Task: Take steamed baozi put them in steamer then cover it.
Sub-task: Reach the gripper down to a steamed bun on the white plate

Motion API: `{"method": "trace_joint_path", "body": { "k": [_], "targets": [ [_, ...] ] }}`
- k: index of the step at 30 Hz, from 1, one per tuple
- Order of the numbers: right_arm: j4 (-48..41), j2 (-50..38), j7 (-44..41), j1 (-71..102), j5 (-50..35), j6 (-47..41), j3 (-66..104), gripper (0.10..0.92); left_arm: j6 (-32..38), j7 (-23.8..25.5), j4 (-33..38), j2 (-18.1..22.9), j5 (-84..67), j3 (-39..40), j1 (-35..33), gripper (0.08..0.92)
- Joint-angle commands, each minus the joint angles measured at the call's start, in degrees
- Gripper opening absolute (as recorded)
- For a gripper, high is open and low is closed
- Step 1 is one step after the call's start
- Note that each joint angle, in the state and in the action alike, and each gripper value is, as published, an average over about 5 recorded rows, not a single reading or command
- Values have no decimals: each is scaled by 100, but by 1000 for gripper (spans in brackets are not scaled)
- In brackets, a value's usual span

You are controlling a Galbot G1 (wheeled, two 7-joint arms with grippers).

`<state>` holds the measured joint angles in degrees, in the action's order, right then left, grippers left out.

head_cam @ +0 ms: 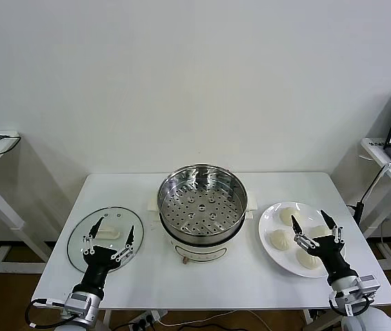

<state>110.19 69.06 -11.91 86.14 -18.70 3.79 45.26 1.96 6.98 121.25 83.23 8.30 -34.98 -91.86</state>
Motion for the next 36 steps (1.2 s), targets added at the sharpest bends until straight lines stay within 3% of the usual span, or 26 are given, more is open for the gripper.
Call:
{"method": "trace_joint_path", "body": {
  "k": [1, 5, 10, 15, 21, 29, 36],
  "targets": [
    [-149, -272, 27, -264, 150, -149, 37, 823, -2, 3, 3, -15, 6, -6, -1, 823],
    [-425, -869, 54, -628, 968, -233, 24, 823, -3, 11, 16, -62, 6, -27, 1, 823],
    [-901, -2259, -248, -1280, 2092, -447, -336, 823, -9, 7, -3, -92, 5, -10, 45, 823],
    [-1668, -3546, -1164, -2320, 2691, -546, -1320, 823, -26, 8, -43, -108, 5, 32, 120, 823],
    [-2520, -4419, -2740, -4120, 2844, -560, -3247, 823, -63, -5, -15, -160, 21, 56, 153, 823],
    [-3881, -4104, -5042, -7221, 2848, -738, -6086, 823, -95, -2, -92, -166, 26, 34, 218, 823],
    [-4659, -3326, -5668, -8220, 3314, -719, -7165, 823, -139, -4, -162, -114, 23, 1, 273, 823]
  ]
}}
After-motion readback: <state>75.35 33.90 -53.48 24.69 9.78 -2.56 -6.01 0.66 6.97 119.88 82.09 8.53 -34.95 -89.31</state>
